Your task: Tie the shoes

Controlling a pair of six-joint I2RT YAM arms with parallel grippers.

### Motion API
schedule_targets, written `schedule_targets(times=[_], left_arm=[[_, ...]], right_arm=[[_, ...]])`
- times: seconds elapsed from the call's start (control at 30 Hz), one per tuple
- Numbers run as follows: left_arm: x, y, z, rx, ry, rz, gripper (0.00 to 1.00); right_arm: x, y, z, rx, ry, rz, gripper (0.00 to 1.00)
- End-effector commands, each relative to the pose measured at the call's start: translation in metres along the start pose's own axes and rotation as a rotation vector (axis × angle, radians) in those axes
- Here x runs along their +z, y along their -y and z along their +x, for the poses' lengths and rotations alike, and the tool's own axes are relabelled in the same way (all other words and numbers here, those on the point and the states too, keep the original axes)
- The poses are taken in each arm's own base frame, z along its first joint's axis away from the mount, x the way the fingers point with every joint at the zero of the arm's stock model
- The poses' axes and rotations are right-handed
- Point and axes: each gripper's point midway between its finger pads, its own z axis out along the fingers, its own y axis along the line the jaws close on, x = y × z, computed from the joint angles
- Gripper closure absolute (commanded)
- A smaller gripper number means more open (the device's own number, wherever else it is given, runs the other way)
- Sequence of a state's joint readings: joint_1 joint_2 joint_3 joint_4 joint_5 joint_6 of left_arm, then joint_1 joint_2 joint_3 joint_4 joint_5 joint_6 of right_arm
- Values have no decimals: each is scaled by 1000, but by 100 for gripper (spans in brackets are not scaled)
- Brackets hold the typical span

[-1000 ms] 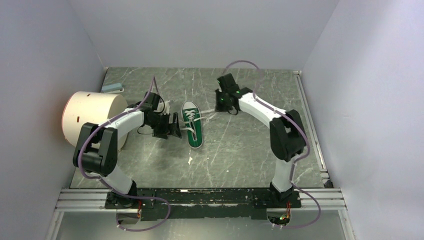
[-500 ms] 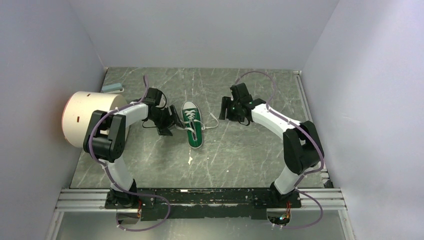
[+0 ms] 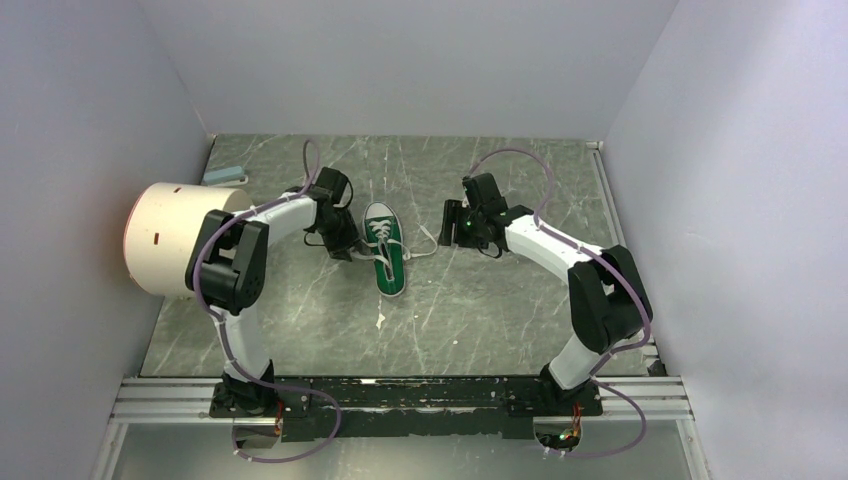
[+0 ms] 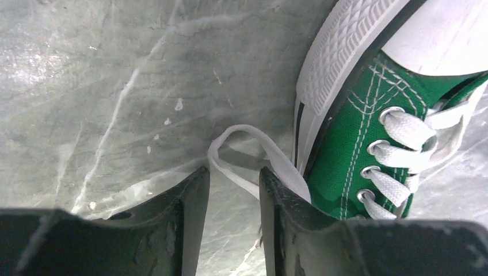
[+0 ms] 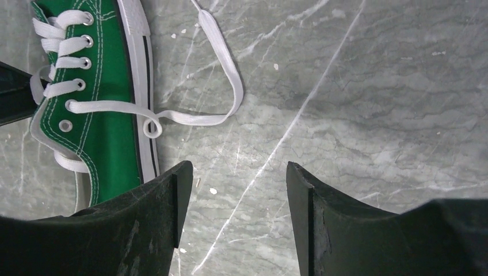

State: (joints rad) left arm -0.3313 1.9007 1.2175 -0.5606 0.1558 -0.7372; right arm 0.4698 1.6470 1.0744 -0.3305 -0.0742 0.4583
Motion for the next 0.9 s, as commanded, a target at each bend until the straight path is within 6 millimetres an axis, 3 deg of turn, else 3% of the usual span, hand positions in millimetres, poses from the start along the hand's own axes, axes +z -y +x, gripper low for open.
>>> schedule_targets(times=[0.0, 0.2, 0.3, 0.5, 0.63, 0.73, 0.87], left_arm=[[18, -42, 10, 57, 7, -224, 59], [13, -74, 10, 374, 18, -381, 81], [-1, -89, 6, 507, 38, -434, 95], [-39, -107, -2, 617, 86, -525, 95], [-49, -111, 7, 578, 74, -534, 95], [-53, -113, 11, 553, 77, -530, 95], [-63, -105, 7, 552, 115, -502, 95]], right_arm=[[0, -8, -12, -20, 47, -34, 36], [20, -17, -6, -56, -23, -54, 33], [35, -22, 3, -87, -99, -39, 30], [61, -12, 8, -99, -176, 148, 28], [69, -5, 9, -140, -176, 289, 30], [68, 13, 15, -172, -167, 433, 37], [63, 35, 28, -191, -153, 506, 67]])
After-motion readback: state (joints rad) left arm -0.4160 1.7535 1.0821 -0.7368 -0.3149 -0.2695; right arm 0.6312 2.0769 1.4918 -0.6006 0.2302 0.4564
